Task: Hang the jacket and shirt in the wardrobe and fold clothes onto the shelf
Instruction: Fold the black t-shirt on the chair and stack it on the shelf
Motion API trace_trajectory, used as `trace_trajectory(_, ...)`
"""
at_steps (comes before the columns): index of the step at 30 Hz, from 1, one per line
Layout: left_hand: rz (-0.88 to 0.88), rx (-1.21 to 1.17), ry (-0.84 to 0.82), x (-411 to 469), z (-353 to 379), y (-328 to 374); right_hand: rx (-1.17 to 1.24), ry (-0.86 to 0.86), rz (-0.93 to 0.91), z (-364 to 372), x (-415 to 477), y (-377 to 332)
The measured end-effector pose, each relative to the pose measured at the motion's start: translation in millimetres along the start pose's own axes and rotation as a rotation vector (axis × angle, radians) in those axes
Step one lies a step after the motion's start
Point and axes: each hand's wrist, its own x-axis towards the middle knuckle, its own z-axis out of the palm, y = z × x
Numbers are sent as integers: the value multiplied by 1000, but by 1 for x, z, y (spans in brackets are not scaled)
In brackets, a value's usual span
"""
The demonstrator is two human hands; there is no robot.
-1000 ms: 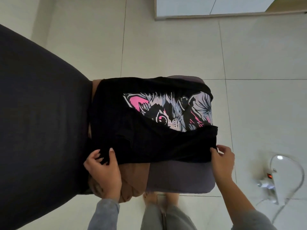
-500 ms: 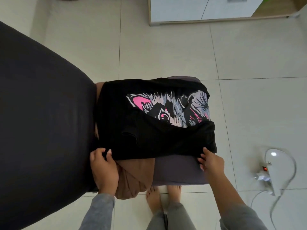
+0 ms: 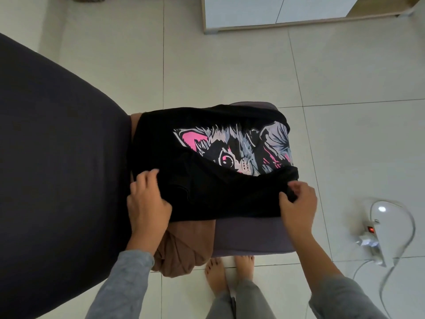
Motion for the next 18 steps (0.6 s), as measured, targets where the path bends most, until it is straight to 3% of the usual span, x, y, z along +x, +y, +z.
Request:
trace_trajectory(4, 310, 35, -198, 18, 12, 24, -123, -187, -231, 13, 10, -22)
trace_trajectory(8, 473, 128, -308, 22, 34, 28, -344, -264, -331, 19, 15, -20)
trace_trajectory(14, 391, -262, -160, 14, 35, 12, -240, -245, -445, 3, 10, -8)
trace_trajectory(18, 333, -363, -76, -5, 18, 11, -373, -129, -439, -11, -6, 9)
